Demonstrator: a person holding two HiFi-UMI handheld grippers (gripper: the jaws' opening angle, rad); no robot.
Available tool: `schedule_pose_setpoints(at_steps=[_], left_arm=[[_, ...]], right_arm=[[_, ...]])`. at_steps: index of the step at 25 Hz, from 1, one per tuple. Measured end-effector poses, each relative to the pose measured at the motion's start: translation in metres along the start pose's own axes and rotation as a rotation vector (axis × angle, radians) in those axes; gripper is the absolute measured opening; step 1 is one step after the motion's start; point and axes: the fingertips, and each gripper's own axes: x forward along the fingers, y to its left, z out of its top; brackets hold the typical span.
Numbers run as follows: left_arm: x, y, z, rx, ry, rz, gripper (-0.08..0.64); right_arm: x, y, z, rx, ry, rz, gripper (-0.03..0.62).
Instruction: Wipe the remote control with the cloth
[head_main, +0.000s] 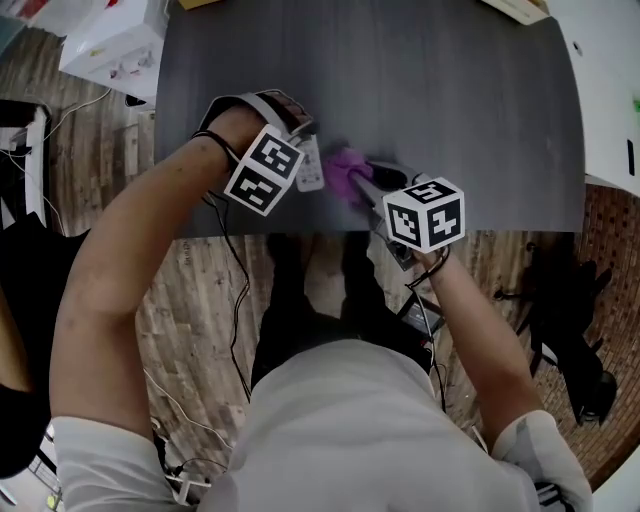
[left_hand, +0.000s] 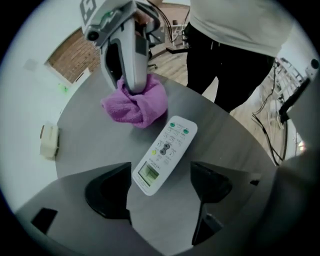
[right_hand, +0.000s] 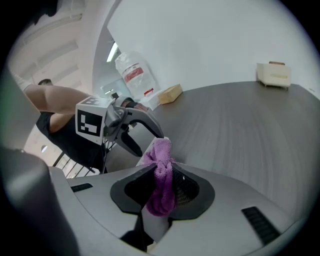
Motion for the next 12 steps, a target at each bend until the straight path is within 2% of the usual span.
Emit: schedule_pose_setpoints(at_steps=[4, 6, 7, 9, 12], left_arm=[[0.012, 0.006, 0.014, 0.059, 0.017, -0.036, 0.345], [0.017, 0.005, 0.016, 0.022, 0.031, -0.061, 0.342], [0.018, 0.005, 0.013, -0.034, 0.04, -0.068, 0.342], [0.017, 0.005, 0.006, -0.219, 0.054, -0.07, 0.327], [0.015, 0.001, 0.003, -0.598, 0.033, -0.06, 0.301]], right_arm=[[-0.008, -0.013, 0.013, -0.088, -0.029, -0.08, 0.089], [-0.01, -0.018, 0.015, -0.11, -0.032, -0.105, 0.089], [-0.01, -0.02, 0.015, -0.114, -0.035, -0.113, 0.089], [-0.01, -0.025, 0.017, -0.11, -0.044, -0.135, 0.089], [-0.008, -0.033, 0.02, -0.088, -0.067, -0.181, 0.089]])
